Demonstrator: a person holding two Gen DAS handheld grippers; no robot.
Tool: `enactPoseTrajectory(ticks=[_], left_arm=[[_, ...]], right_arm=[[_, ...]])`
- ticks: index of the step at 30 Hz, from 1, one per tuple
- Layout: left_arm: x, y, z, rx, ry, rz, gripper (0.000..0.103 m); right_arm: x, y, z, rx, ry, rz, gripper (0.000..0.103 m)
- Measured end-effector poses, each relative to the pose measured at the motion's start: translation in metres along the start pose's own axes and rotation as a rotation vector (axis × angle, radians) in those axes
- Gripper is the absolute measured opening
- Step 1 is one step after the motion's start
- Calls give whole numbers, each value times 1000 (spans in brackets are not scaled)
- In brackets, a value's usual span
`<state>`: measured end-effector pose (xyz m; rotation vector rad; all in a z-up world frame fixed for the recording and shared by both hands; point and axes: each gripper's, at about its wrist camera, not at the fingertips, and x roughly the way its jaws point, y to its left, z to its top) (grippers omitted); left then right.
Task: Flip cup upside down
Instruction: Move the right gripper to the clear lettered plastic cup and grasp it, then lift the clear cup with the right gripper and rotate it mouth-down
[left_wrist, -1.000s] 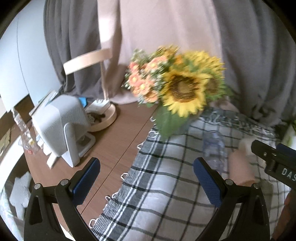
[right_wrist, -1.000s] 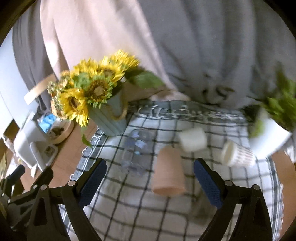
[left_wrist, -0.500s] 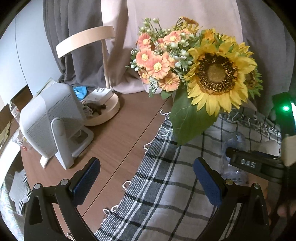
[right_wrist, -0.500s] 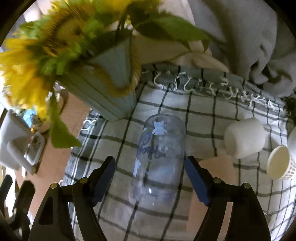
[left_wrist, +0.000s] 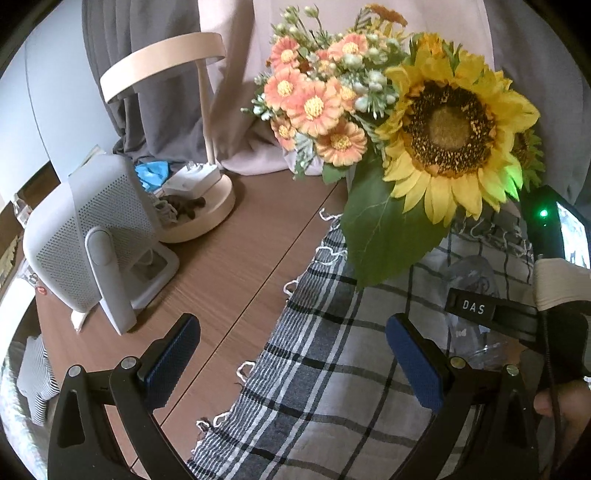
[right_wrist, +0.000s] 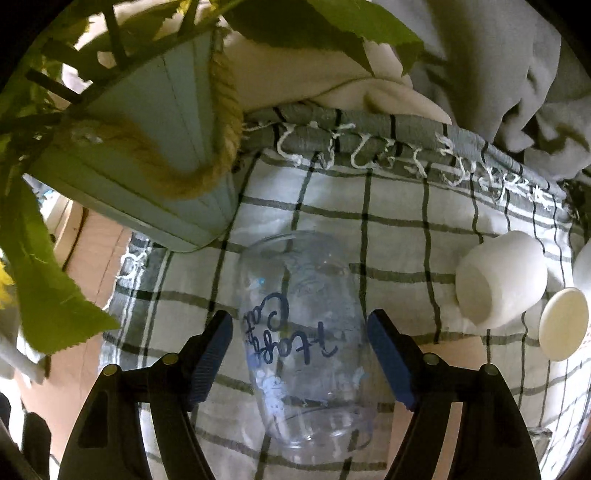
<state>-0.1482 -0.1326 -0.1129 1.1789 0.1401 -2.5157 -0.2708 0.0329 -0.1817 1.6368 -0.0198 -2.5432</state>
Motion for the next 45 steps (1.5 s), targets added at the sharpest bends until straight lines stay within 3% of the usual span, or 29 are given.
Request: enactPoseTrajectory(ticks=[8, 14, 17, 22, 30, 37, 45], left_arm=[[-1, 3, -1, 14, 6, -13, 103], [-20, 13, -4, 40, -5, -41, 103], [-29, 12, -11, 71, 15, -84, 103], [-43, -1, -34, 127, 85, -197, 103], [-54, -40, -76, 264, 166, -305, 103], [-50, -37, -94, 294, 200, -238, 103], [-37, -26, -100, 265, 233, -159, 103]], right_arm=[[4, -1, -3, 10, 23, 4, 73], [-43, -10, -22, 58, -65, 37, 73], [-87, -20, -47, 75, -127, 80, 73], [-131, -47, -96, 142, -159, 101, 73], [-136, -102, -169, 275, -82, 48, 73], [-108, -112, -201, 326, -14, 56, 73], [-84, -98, -201, 286, 22, 77, 73]])
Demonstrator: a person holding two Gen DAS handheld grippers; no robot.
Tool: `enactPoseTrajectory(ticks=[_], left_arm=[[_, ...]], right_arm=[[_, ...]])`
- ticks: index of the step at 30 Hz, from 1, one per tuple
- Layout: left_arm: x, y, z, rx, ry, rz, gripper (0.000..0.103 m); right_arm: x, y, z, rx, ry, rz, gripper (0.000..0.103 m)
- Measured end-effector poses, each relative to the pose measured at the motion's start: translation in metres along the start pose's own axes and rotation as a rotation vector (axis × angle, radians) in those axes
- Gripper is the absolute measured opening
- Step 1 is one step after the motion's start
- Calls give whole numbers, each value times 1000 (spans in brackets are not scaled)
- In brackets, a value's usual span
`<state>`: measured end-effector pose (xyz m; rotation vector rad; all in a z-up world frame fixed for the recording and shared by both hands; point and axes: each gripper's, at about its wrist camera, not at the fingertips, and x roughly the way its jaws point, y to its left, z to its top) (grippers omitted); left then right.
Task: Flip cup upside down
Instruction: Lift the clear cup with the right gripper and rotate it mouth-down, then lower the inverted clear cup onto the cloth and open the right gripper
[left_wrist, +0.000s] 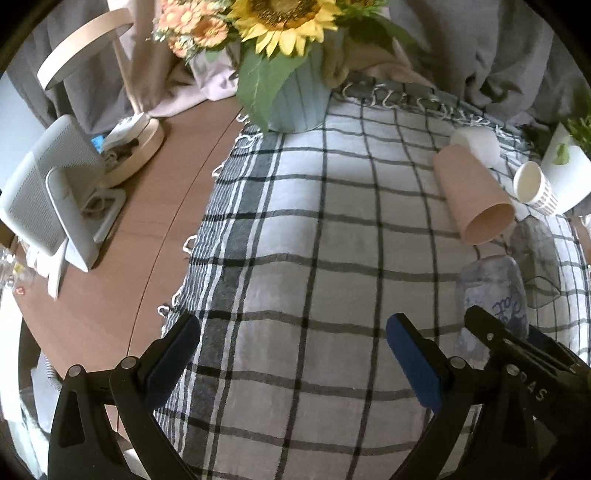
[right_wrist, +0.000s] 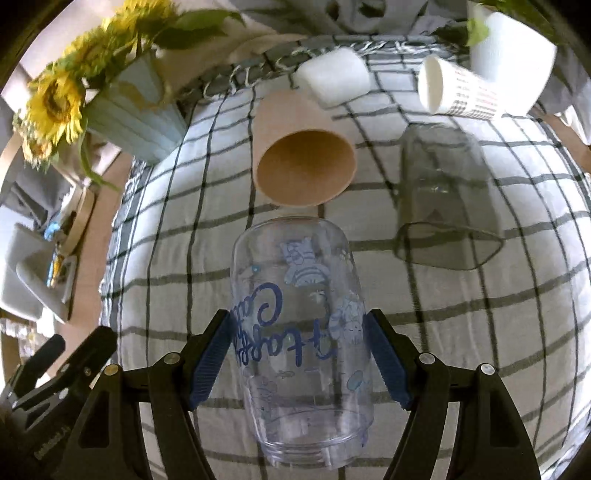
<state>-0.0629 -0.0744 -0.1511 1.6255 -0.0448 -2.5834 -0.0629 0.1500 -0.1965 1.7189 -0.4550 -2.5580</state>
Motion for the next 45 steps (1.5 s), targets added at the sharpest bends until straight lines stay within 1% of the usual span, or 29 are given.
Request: enactPoseTrajectory(ticks=[2, 7, 9, 11, 13, 15, 16, 21, 22, 24, 26, 30, 31, 35, 38, 39, 41, 45], left_arm=[[3, -1, -1, -6, 14, -2, 103], [1, -5, -3, -12, 21, -7, 103], [-3, -5, -4, -20, 15, -19, 103], [-8, -8, -2, -26, 13, -35, 103], [-14, -16, 1, -21, 15, -75, 103], [-18, -28, 5, -5, 25, -128, 102], [-20, -36, 8, 9, 33, -165, 102], [-21, -83, 24, 89, 79, -278, 101], [-19, -90, 27, 98, 86, -286, 101], [-14, -108, 33, 115, 120, -299, 97], [-8, -119, 36, 125, 143, -323, 97], [12, -140, 41, 132, 226, -325, 92], [18, -144, 41, 130, 245, -316, 91], [43, -150, 42, 108, 310, -286, 79], [58, -150, 39, 81, 359, -288, 74], [59, -149, 38, 73, 363, -301, 72], [57, -148, 38, 66, 358, -299, 72], [36, -142, 40, 71, 287, -287, 72]], right_arm=[[0, 2, 0, -15, -11, -6, 74], [1, 2, 1, -34, 3, 14, 75], [-5, -1, 1, -26, -2, 33, 79], [-19, -4, 1, -19, -29, 32, 80], [-36, -7, 2, -15, -68, 40, 81], [-59, -12, 3, -12, -126, 26, 82], [-68, -15, 3, -7, -148, 8, 82], [-103, -39, 11, 63, -216, -72, 82], [-107, -47, 12, 88, -223, -85, 82], [-115, -63, 15, 131, -239, -98, 82], [-120, -76, 18, 161, -249, -111, 82], [-124, -99, 18, 223, -249, -108, 82], [-125, -102, 17, 228, -251, -106, 82], [-127, -111, 17, 233, -259, -103, 82], [-126, -113, 18, 234, -254, -93, 82], [-125, -113, 18, 233, -251, -91, 82], [-124, -113, 19, 227, -249, -88, 82], [-125, -110, 20, 206, -248, -78, 82]])
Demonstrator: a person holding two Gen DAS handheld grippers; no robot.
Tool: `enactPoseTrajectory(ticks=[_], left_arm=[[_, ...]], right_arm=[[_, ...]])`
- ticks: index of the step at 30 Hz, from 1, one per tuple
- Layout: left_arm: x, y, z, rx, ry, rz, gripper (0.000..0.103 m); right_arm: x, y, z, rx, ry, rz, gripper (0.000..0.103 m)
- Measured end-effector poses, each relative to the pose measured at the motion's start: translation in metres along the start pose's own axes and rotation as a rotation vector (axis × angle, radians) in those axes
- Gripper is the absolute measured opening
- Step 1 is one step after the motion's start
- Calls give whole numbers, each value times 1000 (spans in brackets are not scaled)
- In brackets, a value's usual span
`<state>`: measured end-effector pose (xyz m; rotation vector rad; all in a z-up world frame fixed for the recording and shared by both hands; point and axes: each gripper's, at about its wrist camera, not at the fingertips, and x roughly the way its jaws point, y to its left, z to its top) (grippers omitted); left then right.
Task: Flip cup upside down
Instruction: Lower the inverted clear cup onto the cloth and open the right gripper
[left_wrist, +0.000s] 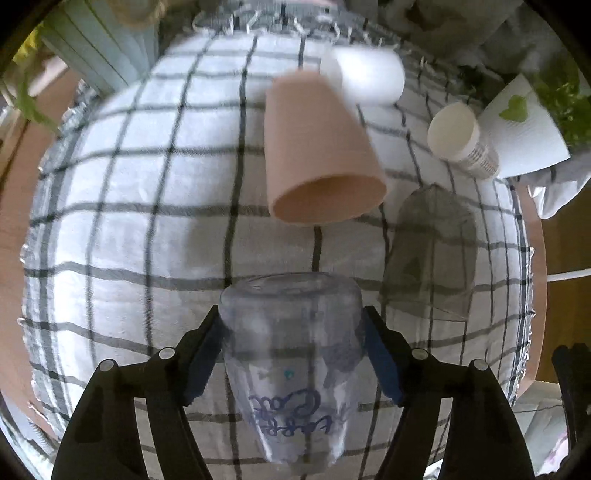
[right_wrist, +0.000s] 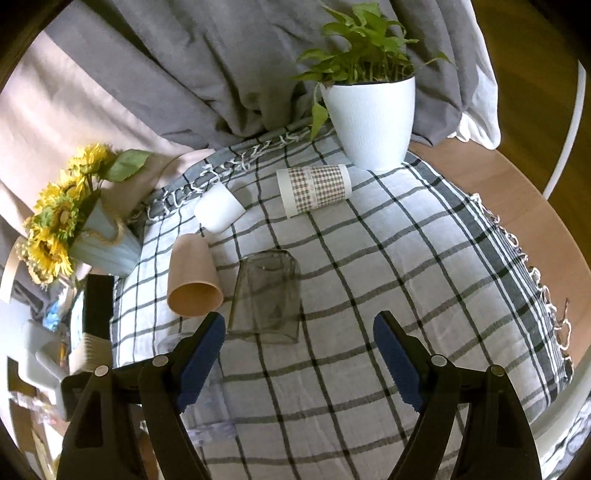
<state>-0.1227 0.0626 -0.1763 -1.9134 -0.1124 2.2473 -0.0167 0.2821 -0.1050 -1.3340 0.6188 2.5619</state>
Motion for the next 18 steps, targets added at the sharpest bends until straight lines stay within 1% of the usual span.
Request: enactPoseTrajectory(ticks=[4, 8, 10, 14, 18], left_arm=[[-27, -1, -4, 27, -94, 18, 72], [-43, 0, -11, 55, -175, 27, 72], [-45, 1, -10, 73, -206, 31, 72], [-49, 1, -17, 87, -245, 19, 72], [-50, -2, -27, 112, -272, 25, 72]], right_arm=[[-2, 3, 2, -5, -3, 14, 83], [-4, 7, 2, -10, -4, 27, 82], [-6, 8, 2, -17, -12, 26, 82], [-7, 10, 0, -32, -18, 19, 82], [-8, 9, -2, -38, -24, 3, 82]])
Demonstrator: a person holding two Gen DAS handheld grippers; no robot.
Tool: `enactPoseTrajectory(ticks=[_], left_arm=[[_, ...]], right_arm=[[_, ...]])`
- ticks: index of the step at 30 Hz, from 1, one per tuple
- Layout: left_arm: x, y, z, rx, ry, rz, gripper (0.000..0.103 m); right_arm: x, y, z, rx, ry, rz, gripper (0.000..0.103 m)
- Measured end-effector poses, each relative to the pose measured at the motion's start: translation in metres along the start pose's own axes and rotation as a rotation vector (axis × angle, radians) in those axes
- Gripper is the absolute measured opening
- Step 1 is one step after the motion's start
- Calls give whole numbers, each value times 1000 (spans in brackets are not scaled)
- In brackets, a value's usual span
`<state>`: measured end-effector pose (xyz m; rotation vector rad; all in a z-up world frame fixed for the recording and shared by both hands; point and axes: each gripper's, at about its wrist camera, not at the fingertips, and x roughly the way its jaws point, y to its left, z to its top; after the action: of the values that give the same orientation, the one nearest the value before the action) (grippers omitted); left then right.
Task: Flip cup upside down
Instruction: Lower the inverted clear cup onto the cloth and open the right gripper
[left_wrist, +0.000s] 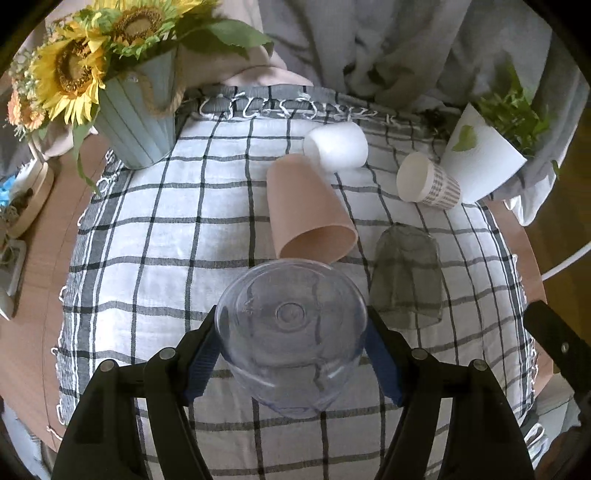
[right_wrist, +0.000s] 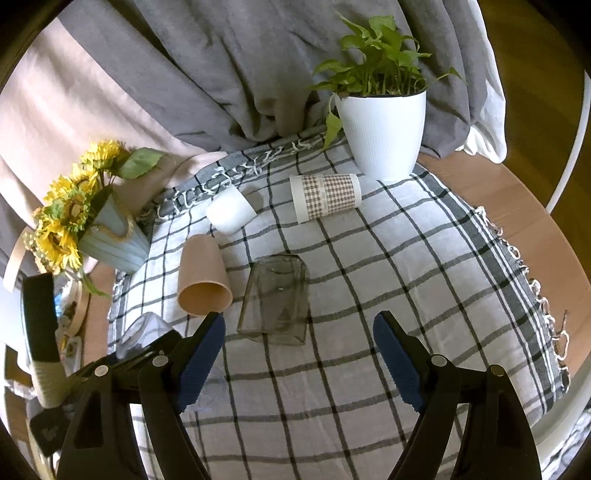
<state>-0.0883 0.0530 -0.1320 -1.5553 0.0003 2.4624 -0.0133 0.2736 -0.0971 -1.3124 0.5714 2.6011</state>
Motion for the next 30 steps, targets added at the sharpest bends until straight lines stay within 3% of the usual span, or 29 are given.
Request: enactPoseTrajectory(ticks=[7, 18, 24, 30], left_arm=[[-8, -14, -18, 66, -31, 32, 72], [-9, -11, -30, 43, -17, -3, 72], [-11, -7, -32, 23, -21, -33, 84], [-12, -6, -33, 22, -26, -36, 86]], right_arm=[[-3, -4, -5, -11, -4, -23, 82], [-5, -4, -12, -37, 13, -31, 82], [-8, 0, -12, -48, 8, -26, 82], [-11, 5, -14, -67, 1, -29, 82]])
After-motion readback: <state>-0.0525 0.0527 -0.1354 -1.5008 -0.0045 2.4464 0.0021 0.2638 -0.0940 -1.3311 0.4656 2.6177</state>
